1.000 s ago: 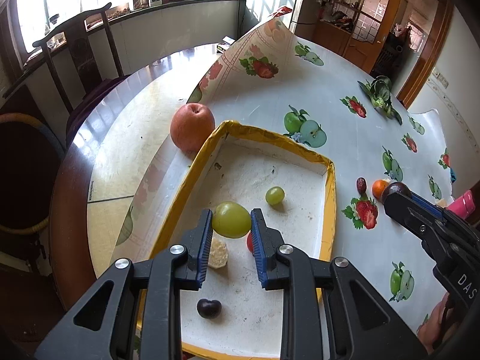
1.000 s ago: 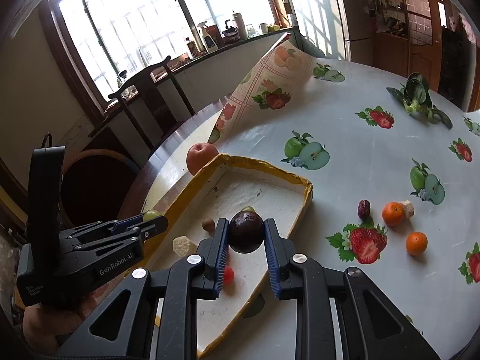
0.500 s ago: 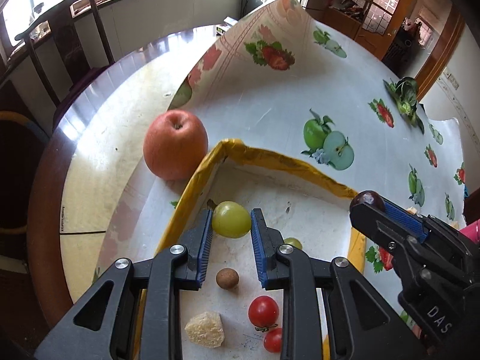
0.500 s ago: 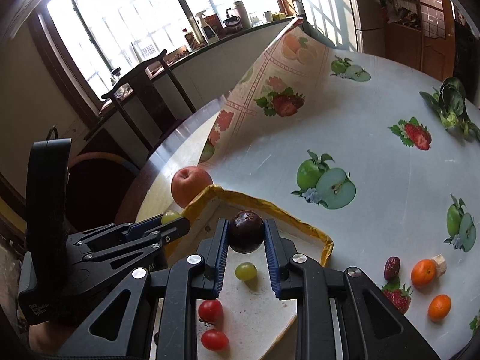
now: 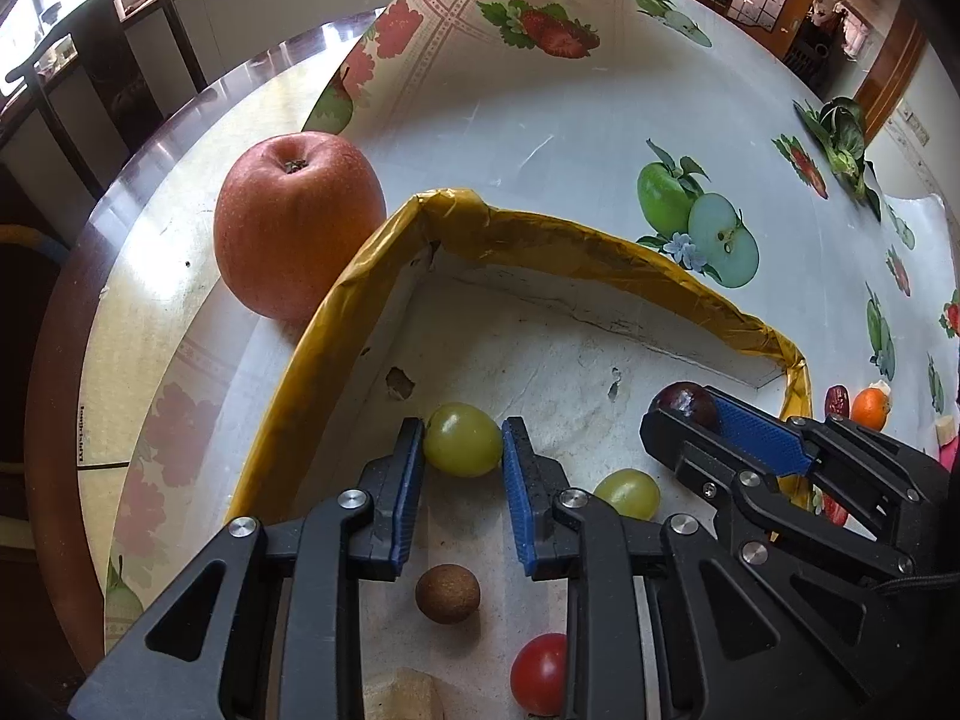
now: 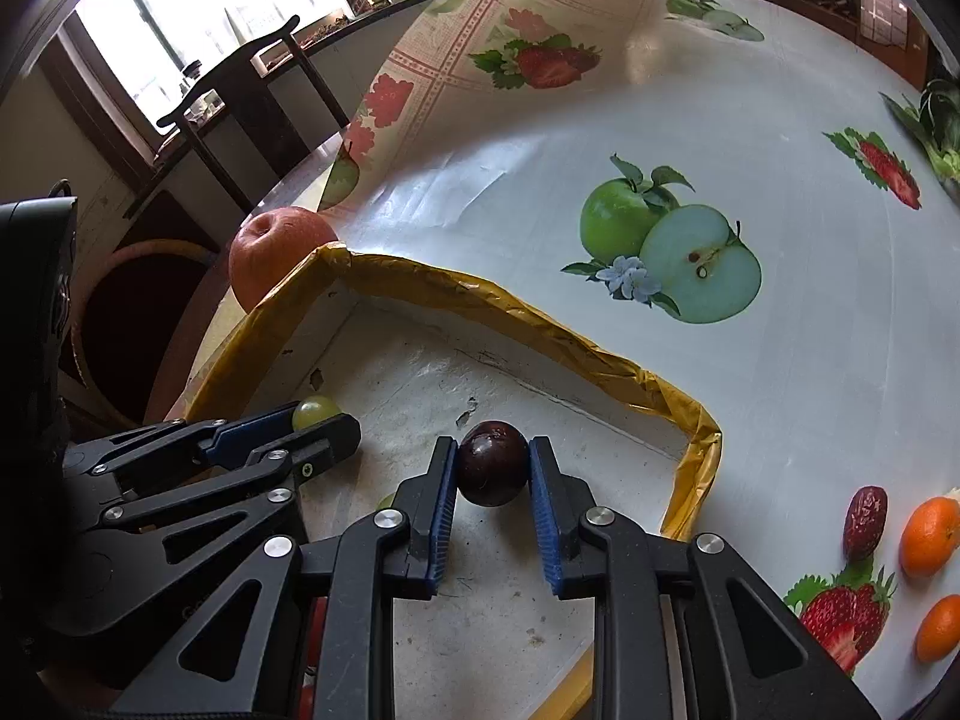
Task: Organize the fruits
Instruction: 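Open the right gripper to drop the plum while the left gripper releases the grape into the tray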
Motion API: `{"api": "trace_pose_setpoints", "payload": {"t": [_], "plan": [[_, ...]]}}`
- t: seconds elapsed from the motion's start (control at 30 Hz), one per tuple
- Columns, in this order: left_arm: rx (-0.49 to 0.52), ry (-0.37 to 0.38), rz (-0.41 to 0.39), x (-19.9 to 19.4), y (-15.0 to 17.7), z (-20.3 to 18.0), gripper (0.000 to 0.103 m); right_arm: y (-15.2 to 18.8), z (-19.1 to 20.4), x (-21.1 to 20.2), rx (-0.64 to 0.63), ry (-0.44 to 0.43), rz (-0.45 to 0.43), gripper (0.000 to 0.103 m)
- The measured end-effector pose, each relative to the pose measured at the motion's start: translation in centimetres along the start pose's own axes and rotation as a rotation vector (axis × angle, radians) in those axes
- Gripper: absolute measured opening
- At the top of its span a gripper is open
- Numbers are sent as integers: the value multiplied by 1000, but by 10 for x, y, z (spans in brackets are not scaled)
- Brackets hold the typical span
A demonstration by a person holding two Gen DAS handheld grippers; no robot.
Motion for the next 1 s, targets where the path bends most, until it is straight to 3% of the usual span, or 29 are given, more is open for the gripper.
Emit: {"api": "trace_pose_setpoints", "payload": {"t": [0.13,0.17,0.23,0.27,0.33,0.6,0.8,1.0], "plan": [[-28,12,-30,-10,0,6,24,-1,2,-2,0,-7,9,27],[-33,12,-41,-14,1,8,24,-1,1,-4,8,-12,8,30],[-40,11,-65,-24,2,11,34,0,1,-11,17,-17,-10,51],[-44,6,-78,-29,3,13,37,0,1,-16,17,-14,-23,53],[-53,12,-106,-41,6,15,41,0,3,-25,25,-24,-37,53],[-51,29,-215,-93,10,10,41,3,8,-75,15,1,-113,54],[-33,62,-244,-121,16,-7,48,14,13,-130,-24,62,-197,61],[-1,99,-246,-138,26,-31,48,30,6,-176,0,92,-239,63]]}}
Point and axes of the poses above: each gripper's, at about its wrist camera, not at the fingertips, and x roughly the way its jaws point, z to its left, y to its underside, the point moved 1 cm from there along x, roughly the way its jaws point, and after that the axes turned 9 degrees about -z, right-handed, at the moved point
